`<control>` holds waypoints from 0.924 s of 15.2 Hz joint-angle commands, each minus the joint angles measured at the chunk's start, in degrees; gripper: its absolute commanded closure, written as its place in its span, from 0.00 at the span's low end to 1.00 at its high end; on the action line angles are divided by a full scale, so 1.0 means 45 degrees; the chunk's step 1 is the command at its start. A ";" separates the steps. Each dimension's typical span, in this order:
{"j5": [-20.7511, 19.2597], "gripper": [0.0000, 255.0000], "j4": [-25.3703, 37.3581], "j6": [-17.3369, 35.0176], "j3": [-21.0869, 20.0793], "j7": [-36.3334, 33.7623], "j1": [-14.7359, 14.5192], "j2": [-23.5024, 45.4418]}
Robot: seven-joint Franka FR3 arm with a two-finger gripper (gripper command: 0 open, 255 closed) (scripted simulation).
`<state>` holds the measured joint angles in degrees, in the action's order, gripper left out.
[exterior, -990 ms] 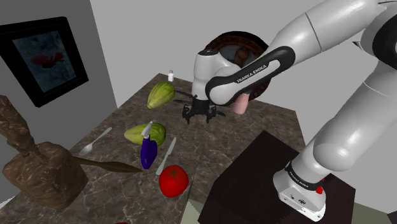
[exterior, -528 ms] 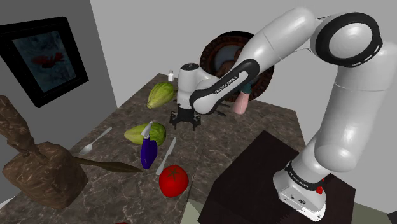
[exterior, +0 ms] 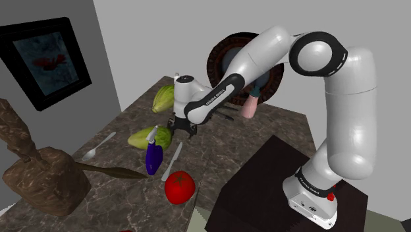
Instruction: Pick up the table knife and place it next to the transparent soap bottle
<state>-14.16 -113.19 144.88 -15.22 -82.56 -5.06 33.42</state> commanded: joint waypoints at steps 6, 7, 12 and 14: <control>-0.0293 0.00 0.0248 0.0787 0.0259 -0.0231 -0.0422 0.1231; -0.0283 0.00 0.0248 0.0789 0.0268 -0.0224 -0.0431 0.1229; -0.0222 0.00 0.0245 0.0797 0.0318 -0.0184 -0.0482 0.1221; -0.0279 1.00 0.0192 0.0999 0.0388 -0.0319 -0.0608 0.1375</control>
<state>-15.20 -110.72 148.79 -12.87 -84.09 -7.09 36.42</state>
